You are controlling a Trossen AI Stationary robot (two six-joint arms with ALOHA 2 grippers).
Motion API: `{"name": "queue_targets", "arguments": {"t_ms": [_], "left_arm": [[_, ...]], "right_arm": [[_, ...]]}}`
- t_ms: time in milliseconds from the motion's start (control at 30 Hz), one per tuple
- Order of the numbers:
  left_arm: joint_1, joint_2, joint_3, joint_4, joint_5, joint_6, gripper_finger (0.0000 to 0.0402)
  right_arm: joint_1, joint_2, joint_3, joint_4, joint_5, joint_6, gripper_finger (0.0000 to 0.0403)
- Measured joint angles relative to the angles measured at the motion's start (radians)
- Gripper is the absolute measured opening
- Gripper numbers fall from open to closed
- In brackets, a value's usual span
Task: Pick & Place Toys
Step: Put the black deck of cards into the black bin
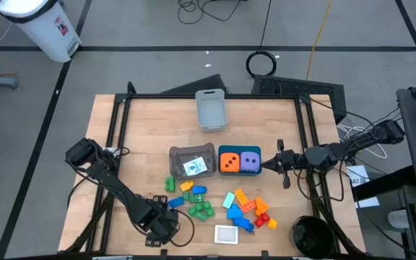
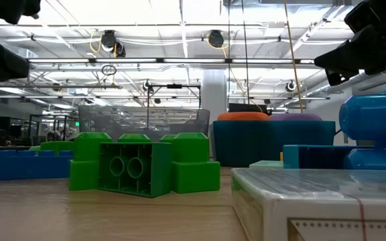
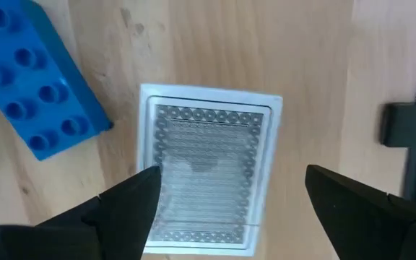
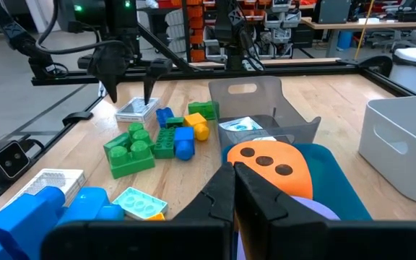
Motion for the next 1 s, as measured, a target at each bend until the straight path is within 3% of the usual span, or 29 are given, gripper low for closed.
{"name": "queue_targets", "arguments": {"t_ms": [200, 733, 1000], "left_arm": [[-0.012, 0.000, 0.000, -0.004, -0.121, -0.015, 0.0344], [-0.071, 0.008, -0.067, 0.017, -0.166, -0.113, 0.0335], [-0.081, 0.012, -0.081, 0.021, -0.270, -0.160, 0.0336]], "right_arm": [[0.000, 0.000, 0.000, 0.000, 0.000, 0.000, 0.0000], [0.000, 0.000, 0.000, -0.001, 0.000, 0.000, 0.0000], [0.000, 0.000, 0.000, -0.003, 0.000, 0.000, 0.0000]]}}
